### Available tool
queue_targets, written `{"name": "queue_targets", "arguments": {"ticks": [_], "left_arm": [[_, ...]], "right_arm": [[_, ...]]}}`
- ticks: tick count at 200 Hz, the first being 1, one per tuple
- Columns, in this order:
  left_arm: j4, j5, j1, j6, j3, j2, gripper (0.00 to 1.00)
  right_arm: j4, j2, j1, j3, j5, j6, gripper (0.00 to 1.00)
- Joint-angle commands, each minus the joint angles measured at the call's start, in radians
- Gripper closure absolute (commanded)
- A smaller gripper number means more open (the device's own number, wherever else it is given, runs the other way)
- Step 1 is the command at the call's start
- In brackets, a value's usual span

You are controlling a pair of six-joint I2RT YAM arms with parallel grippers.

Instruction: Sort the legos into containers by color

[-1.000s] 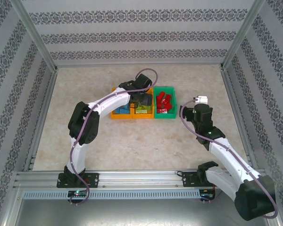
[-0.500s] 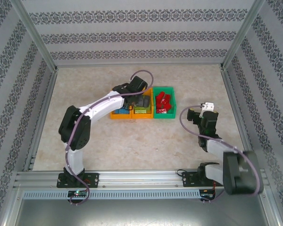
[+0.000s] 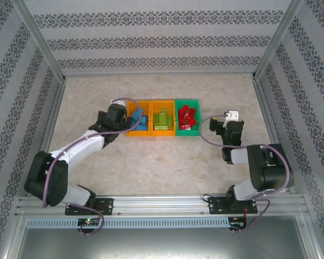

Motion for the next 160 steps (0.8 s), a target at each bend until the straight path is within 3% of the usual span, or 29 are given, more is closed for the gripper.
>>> {"name": "queue_targets", "arguments": {"ticks": [1, 48, 110, 143, 160], "left_arm": [[0.290, 0.013, 0.074, 0.095, -0.134, -0.063, 0.01], [0.632, 0.204, 0.237, 0.107, -0.369, -0.013, 0.01], [0.696, 0.367, 0.333, 0.072, -0.345, 0.047, 0.01], [0.896, 0.387, 0.347, 0.052, -0.382, 0.183, 0.01], [0.893, 0.396, 0.363, 0.038, -0.384, 0.183, 0.01]], "right_arm": [[0.027, -0.005, 0.017, 0.014, 0.087, -0.013, 0.02], [0.023, -0.004, 0.016, 0.016, 0.085, -0.012, 0.02], [0.022, -0.004, 0.016, 0.016, 0.085, -0.011, 0.02], [0.020, -0.005, 0.013, 0.017, 0.081, -0.009, 0.02], [0.019, -0.004, 0.011, 0.017, 0.078, -0.008, 0.02]]}}
